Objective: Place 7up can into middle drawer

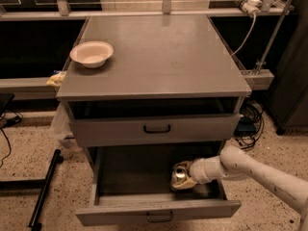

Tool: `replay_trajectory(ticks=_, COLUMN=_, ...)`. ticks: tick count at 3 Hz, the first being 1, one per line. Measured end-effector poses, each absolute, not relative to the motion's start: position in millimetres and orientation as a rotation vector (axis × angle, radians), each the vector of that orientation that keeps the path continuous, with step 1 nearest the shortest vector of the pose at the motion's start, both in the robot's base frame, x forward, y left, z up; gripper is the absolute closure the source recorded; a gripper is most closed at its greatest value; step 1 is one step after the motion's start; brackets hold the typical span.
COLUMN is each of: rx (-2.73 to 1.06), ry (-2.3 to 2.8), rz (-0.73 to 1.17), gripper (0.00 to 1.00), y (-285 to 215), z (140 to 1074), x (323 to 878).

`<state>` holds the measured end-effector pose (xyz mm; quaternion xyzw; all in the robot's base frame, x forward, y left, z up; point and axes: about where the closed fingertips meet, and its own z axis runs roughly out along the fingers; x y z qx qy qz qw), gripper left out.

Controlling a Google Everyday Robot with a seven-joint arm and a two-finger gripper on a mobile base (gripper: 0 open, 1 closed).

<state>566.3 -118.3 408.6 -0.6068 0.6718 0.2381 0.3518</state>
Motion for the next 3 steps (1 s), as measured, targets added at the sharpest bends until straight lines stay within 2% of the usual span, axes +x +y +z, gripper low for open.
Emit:
replay_trajectory(ticks=1, rx=-1.57, ry=1.739, rz=0.616, gripper=0.11, y=-118.3, z=408.6, x=566.3)
replay_trajectory(ticks=2, rx=-1.57, ry=1.739, rz=0.617, gripper=0.0, y=-118.2, z=408.5, x=566.2)
replay_trajectory(ticks=3, rx=-1.57, ry=1.739, rz=0.617, gripper=0.0, y=-118.2, z=408.5, x=566.2)
